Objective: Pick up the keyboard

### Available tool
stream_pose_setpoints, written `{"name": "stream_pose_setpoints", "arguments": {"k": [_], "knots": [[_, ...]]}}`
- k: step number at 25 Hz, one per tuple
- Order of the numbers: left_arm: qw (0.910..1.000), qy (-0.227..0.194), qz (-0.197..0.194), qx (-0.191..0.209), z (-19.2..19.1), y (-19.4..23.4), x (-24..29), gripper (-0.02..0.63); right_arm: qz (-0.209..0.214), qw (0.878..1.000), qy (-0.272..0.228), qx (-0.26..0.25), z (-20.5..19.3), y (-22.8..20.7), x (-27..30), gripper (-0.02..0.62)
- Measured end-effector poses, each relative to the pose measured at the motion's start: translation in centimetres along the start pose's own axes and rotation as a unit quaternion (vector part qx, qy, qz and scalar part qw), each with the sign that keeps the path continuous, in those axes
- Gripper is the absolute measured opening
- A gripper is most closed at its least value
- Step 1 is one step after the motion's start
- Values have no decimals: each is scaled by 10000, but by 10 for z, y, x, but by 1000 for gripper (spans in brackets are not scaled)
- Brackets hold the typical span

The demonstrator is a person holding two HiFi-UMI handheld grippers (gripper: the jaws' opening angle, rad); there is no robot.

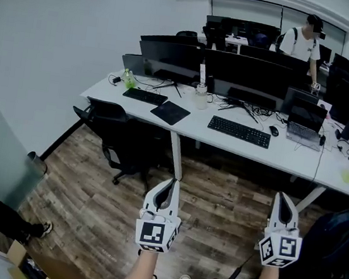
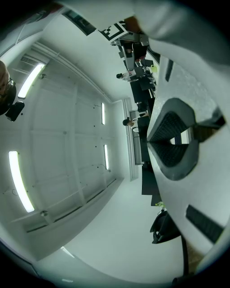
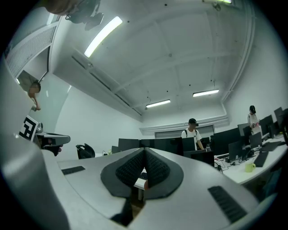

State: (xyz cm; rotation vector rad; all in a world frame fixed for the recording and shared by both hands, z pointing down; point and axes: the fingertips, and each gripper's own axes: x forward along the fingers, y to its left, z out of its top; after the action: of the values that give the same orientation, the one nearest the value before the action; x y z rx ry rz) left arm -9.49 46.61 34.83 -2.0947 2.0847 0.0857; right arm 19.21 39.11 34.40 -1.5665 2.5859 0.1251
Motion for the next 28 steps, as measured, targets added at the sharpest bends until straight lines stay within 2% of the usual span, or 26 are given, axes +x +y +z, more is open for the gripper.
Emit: {"name": "stream_pose_setpoints", "arguments": {"k": [7,13,18,28], "knots": [[9998,97,190,5,-12,42,-3,6,418,9991,-9,29,-11,50,34,-3],[9991,225,363,58,-27,64,13,5,678,9976,15,115,-28,63,73,-3],[9986,255,432,189,-36,70,54,6,691,9975,53,149,-41,45,114,-3],[9979,316,521,202,-47,55,176,5,768,9966,85,289,-60,-27,221,-2]]}}
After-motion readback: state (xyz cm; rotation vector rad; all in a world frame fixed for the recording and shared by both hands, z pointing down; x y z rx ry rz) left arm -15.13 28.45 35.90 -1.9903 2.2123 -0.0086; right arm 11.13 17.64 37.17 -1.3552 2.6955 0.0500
